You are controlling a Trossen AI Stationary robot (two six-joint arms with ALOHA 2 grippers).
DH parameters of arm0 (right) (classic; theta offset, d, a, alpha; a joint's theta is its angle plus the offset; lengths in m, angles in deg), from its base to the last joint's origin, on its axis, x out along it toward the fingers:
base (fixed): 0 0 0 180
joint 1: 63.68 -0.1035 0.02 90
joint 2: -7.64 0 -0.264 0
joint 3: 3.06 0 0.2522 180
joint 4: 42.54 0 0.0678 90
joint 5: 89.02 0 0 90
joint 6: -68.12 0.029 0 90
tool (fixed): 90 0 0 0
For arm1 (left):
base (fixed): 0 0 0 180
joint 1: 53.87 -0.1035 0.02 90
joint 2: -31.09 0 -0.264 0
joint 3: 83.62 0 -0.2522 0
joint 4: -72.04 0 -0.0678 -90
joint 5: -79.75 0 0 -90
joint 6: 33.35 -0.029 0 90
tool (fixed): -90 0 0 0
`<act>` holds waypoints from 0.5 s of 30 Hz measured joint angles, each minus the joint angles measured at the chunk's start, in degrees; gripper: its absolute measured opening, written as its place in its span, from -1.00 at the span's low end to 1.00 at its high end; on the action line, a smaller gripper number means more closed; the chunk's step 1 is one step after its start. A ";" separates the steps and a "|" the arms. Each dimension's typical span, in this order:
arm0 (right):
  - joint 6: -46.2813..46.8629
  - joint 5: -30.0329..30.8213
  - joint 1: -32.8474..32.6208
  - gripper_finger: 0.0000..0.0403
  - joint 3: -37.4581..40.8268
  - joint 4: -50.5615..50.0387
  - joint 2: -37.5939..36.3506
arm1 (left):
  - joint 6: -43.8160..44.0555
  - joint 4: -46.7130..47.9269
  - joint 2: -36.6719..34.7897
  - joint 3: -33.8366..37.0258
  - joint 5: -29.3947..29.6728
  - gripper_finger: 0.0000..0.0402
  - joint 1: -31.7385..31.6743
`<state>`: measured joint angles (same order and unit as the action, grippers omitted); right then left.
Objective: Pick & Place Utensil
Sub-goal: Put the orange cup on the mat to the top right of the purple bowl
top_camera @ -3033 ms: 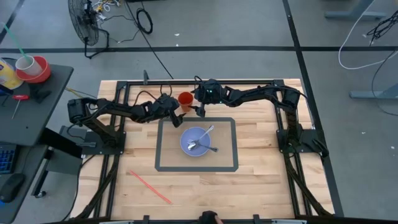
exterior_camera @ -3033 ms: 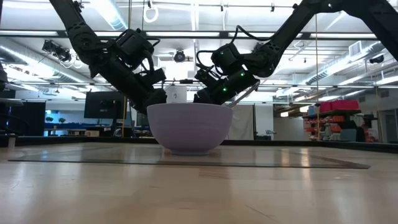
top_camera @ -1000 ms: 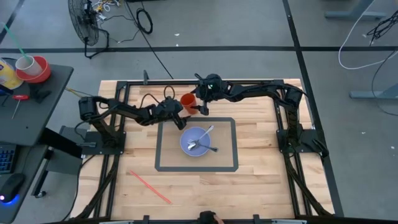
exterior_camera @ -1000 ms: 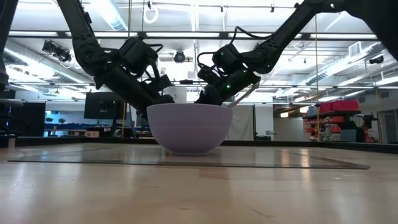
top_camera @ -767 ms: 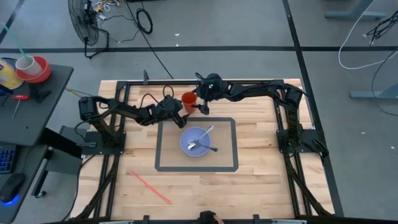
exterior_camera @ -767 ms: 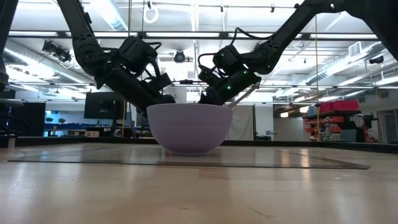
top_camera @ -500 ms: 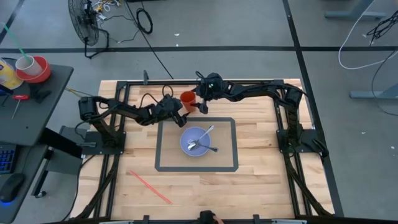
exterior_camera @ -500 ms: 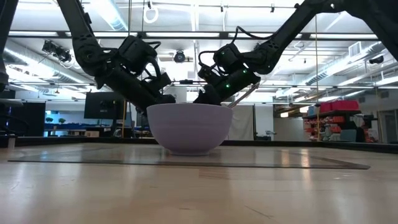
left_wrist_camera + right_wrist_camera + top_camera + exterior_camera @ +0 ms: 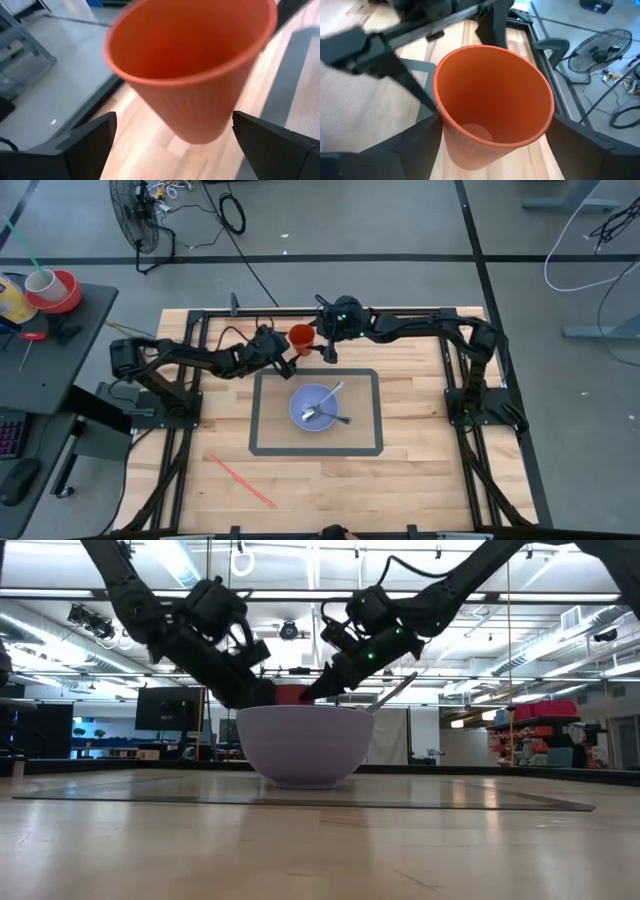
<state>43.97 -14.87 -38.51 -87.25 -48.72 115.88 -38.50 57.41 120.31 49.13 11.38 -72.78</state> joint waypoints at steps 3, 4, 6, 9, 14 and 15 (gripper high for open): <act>-0.34 1.45 -0.92 0.62 0.00 -0.54 -1.21 | -0.67 3.18 -2.94 -0.01 0.41 0.99 -0.01; -0.42 2.23 -1.26 0.61 0.00 -0.85 -1.64 | -0.75 4.70 -3.92 -0.01 0.79 0.99 0.01; -1.32 3.86 -1.85 0.60 0.00 -2.09 -2.46 | -0.91 7.90 -5.81 -0.01 1.37 0.99 0.01; -1.85 5.32 -2.50 0.60 0.00 -4.72 -3.31 | -1.16 13.34 -8.77 0.01 2.50 0.99 -0.03; -1.85 7.50 -3.91 0.59 0.00 -7.65 -4.87 | -0.40 22.35 -13.06 0.06 3.53 0.99 -0.03; -1.88 8.61 -4.44 0.59 0.00 -8.73 -5.18 | -0.05 23.82 -13.66 0.06 3.84 0.99 -0.01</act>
<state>42.08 -6.26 -42.95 -87.25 -57.45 110.70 -38.54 81.23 106.65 49.19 15.22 -72.79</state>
